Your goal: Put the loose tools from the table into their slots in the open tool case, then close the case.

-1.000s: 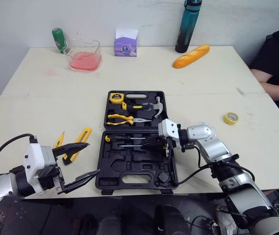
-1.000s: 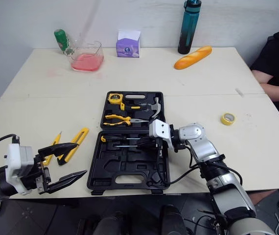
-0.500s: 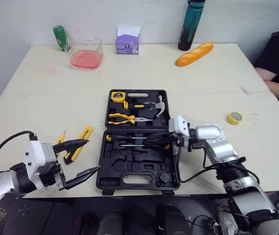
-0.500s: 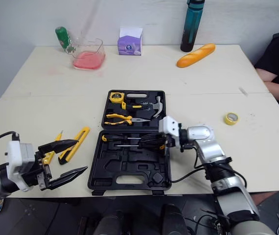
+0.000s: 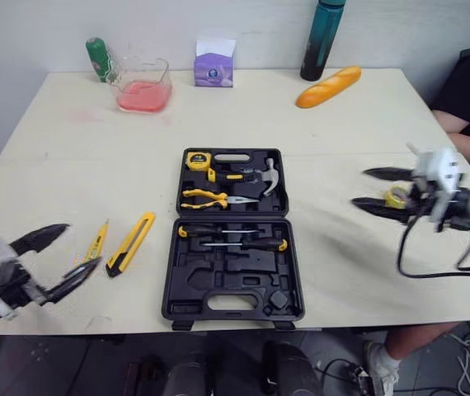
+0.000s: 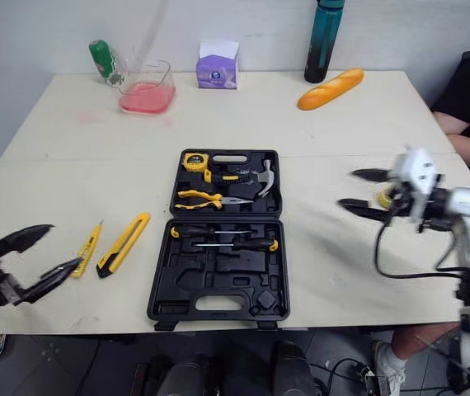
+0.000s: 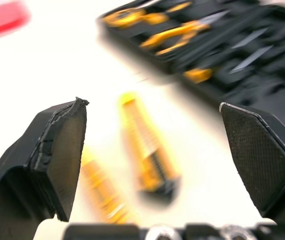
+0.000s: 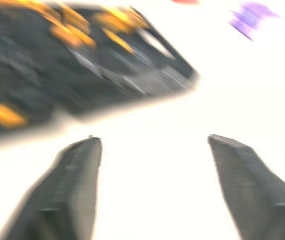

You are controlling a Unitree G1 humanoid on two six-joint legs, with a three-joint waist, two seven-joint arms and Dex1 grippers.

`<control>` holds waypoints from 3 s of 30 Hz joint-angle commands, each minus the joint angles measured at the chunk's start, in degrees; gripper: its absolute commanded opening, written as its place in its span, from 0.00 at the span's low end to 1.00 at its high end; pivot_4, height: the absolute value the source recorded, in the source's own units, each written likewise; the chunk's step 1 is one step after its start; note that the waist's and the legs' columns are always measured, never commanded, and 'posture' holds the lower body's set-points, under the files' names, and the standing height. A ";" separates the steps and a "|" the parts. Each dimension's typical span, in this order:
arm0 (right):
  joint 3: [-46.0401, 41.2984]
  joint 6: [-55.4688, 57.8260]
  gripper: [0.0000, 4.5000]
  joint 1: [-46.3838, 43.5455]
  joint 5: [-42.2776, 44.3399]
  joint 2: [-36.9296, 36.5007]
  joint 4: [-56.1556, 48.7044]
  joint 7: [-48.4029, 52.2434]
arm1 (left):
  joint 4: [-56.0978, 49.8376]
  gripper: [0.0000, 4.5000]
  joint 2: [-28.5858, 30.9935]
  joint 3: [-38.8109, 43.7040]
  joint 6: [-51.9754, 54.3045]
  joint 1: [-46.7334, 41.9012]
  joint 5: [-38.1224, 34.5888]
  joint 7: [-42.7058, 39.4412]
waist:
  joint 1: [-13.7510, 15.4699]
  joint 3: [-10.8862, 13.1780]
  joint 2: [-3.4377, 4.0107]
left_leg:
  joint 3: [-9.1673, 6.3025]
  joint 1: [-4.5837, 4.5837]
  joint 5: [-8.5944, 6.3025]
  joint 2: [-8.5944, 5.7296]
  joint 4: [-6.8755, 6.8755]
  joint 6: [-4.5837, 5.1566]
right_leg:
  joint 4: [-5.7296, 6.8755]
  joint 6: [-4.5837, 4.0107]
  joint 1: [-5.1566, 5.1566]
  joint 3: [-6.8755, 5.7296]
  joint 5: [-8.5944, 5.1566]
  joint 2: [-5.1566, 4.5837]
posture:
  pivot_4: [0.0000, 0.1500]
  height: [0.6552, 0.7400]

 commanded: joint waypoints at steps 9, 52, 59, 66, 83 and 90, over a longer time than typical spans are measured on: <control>-7.20 -19.20 1.00 0.30 -8.16 -11.88 29.60 -15.26 | 21.34 1.00 -3.43 14.75 -10.95 4.83 5.72 6.06 | -0.83 0.08 0.15 | 0.09 0.06 -0.01 0.07 -0.04 -0.03 | 0.03 0.02 -0.05 0.07 0.01 -0.11 | 1.00 1.00; 1.25 5.96 1.00 9.32 16.88 12.14 -28.64 8.65 | -10.85 1.00 6.95 -1.17 42.65 -4.78 -2.06 29.57 | 0.13 0.10 0.17 | -0.04 0.06 0.02 0.08 -0.01 -0.09 | 0.43 0.04 -0.01 0.45 0.03 -0.09 | 1.00 1.00; 3.06 5.29 1.00 9.14 17.08 14.13 -30.83 9.76 | -11.26 1.00 6.23 -6.69 46.24 -9.32 -0.03 32.02 | 0.15 0.09 0.12 | -0.03 0.05 0.04 0.02 -0.01 -0.10 | 0.47 0.04 -0.03 0.41 0.03 -0.07 | 1.00 1.00; 4.29 5.32 1.00 8.87 16.32 15.50 -31.76 8.55 | -6.62 1.00 4.68 -13.19 44.88 -15.83 3.27 33.61 | 0.22 0.06 0.07 | -0.03 0.06 0.07 -0.04 0.00 -0.06 | 0.52 0.04 -0.02 0.40 0.03 0.00 | 1.00 1.00; 6.00 8.95 1.00 8.44 16.30 15.83 -37.38 3.26 | -0.29 1.00 2.67 -21.24 44.11 -22.31 8.31 32.90 | 0.19 0.03 0.01 | 0.00 0.06 0.10 -0.05 0.01 -0.06 | 0.53 0.05 -0.04 0.18 0.03 0.04 | 1.00 1.00; 6.55 10.51 1.00 7.70 16.86 15.73 -38.80 2.46 | -0.36 1.00 1.25 -21.74 45.59 -21.20 9.35 34.20 | 0.23 0.02 0.01 | 0.01 0.10 0.11 -0.05 0.01 -0.05 | 0.56 0.05 -0.03 0.16 0.03 0.03 | 1.00 1.00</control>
